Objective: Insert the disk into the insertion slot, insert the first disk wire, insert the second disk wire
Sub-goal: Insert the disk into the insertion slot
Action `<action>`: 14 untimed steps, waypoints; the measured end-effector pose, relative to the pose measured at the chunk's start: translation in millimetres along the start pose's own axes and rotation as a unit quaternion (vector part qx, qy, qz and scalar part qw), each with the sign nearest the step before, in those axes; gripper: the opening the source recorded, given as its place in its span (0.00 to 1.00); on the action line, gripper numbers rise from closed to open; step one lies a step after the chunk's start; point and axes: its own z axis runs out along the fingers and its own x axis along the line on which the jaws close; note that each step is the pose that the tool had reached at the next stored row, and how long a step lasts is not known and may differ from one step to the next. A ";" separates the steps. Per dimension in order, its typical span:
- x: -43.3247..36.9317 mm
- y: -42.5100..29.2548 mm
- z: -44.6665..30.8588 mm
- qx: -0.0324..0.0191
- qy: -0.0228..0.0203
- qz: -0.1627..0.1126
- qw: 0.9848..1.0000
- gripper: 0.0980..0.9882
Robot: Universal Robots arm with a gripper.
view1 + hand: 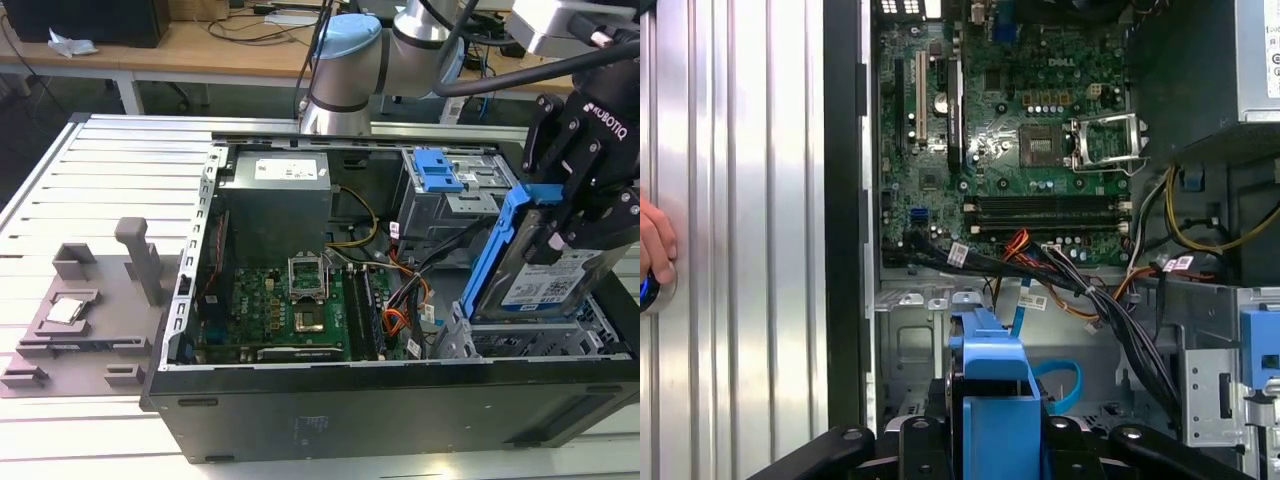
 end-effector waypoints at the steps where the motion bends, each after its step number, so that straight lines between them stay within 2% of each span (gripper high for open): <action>1: 0.0 1.5 -0.2 0.001 0.000 0.000 1.000 0.30; 3: 0.1 5.4 -0.7 0.004 0.001 0.000 1.000 0.30; 5: 0.0 5.3 0.4 0.004 0.003 0.009 1.000 0.30; 9: 0.1 5.2 4.9 0.004 0.003 0.013 1.000 0.30; 14: 0.0 4.9 13.9 0.004 0.003 0.013 1.000 0.30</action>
